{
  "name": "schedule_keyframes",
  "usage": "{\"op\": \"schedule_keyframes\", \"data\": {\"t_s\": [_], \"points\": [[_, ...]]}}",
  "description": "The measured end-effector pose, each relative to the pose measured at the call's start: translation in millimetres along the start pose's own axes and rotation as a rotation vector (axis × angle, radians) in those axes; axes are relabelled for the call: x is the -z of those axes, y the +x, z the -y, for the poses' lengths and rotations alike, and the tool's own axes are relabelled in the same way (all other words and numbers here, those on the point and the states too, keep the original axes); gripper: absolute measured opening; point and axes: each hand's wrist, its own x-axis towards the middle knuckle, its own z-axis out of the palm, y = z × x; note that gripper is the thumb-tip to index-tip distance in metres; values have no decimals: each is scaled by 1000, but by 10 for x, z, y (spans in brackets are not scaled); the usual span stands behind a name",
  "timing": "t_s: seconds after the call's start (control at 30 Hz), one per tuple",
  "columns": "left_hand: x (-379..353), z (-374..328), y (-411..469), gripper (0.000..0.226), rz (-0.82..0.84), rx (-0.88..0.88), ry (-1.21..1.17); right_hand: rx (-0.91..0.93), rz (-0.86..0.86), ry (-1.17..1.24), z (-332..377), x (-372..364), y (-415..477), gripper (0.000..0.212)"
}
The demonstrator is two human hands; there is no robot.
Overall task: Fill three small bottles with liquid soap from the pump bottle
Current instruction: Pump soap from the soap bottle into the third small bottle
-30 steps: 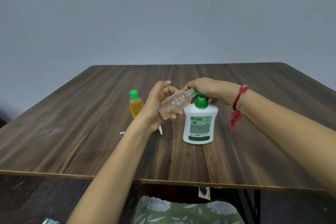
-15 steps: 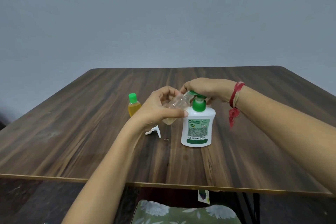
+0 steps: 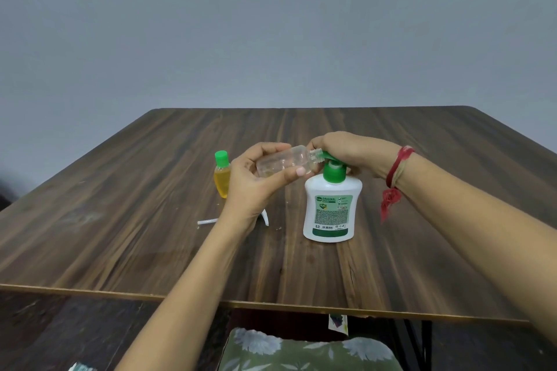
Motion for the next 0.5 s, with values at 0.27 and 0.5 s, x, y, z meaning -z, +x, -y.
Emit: {"op": "schedule_keyframes", "data": {"t_s": [0.27,0.5], "points": [[-27,11,-15,37,-4,-24,-15,-17,4,-90,33,42,-49,26],[-53,41,-69,39,98,-26,46,-25,-10,-172,66,59,-81,27]]}}
